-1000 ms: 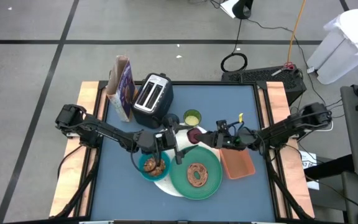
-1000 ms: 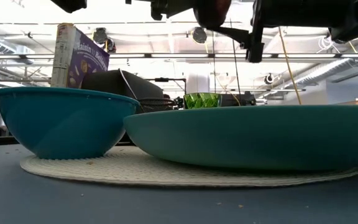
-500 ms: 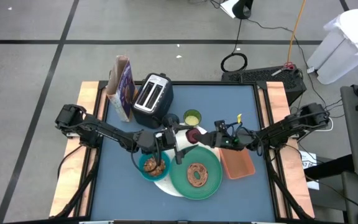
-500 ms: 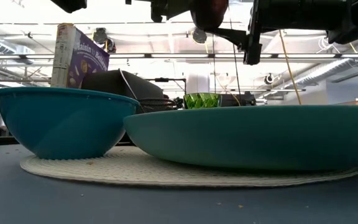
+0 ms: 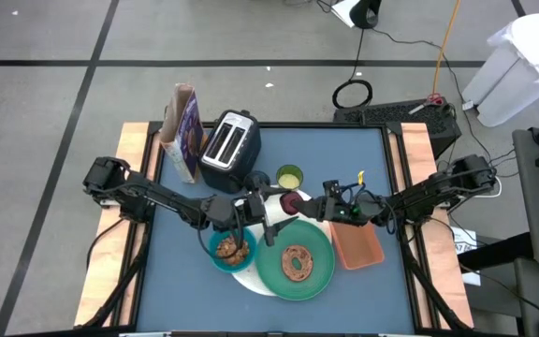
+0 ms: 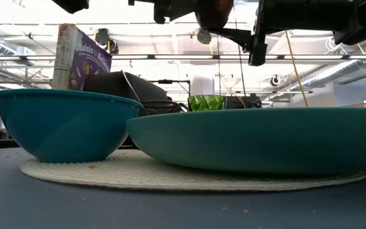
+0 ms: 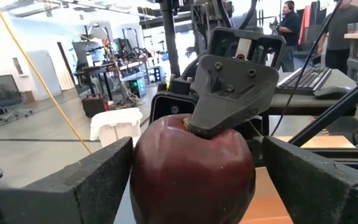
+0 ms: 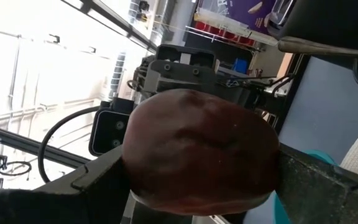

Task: Arrange a breakfast setting
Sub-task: Put the red apple on the white mat

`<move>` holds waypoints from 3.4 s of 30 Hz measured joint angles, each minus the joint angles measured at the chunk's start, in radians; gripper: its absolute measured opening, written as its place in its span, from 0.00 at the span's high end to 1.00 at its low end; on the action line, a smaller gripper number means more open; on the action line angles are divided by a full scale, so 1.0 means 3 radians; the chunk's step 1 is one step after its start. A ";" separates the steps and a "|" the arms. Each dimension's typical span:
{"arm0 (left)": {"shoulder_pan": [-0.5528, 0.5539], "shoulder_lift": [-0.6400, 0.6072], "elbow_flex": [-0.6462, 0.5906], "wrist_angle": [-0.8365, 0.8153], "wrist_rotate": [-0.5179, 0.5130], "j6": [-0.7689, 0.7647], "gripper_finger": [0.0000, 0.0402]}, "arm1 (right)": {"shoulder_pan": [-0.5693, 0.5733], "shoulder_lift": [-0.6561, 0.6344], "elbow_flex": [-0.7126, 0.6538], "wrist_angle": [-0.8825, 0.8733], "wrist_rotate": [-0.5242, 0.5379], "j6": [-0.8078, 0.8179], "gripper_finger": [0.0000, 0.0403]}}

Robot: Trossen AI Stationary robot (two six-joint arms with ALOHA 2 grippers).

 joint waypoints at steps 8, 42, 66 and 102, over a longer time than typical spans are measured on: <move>0.0039 -0.0003 0.0000 -0.0021 -0.0017 -0.0072 0.32 | 0.0000 0.0000 -0.0001 -0.0009 0.0004 0.0003 0.19; 0.0039 -0.0003 0.0000 -0.0049 0.0006 -0.0077 0.36 | -0.0001 0.0000 -0.0001 -0.0056 0.0001 -0.0104 0.11; 0.0037 0.0000 0.0000 -0.0050 0.0011 -0.0101 0.36 | -0.0006 -0.0003 -0.0001 -0.0074 -0.0037 -0.0732 0.02; 0.0101 0.0000 0.0003 -0.0143 0.0008 -0.0728 0.36 | -0.0158 -0.0583 -0.0003 -0.0926 -0.0606 -0.4147 0.02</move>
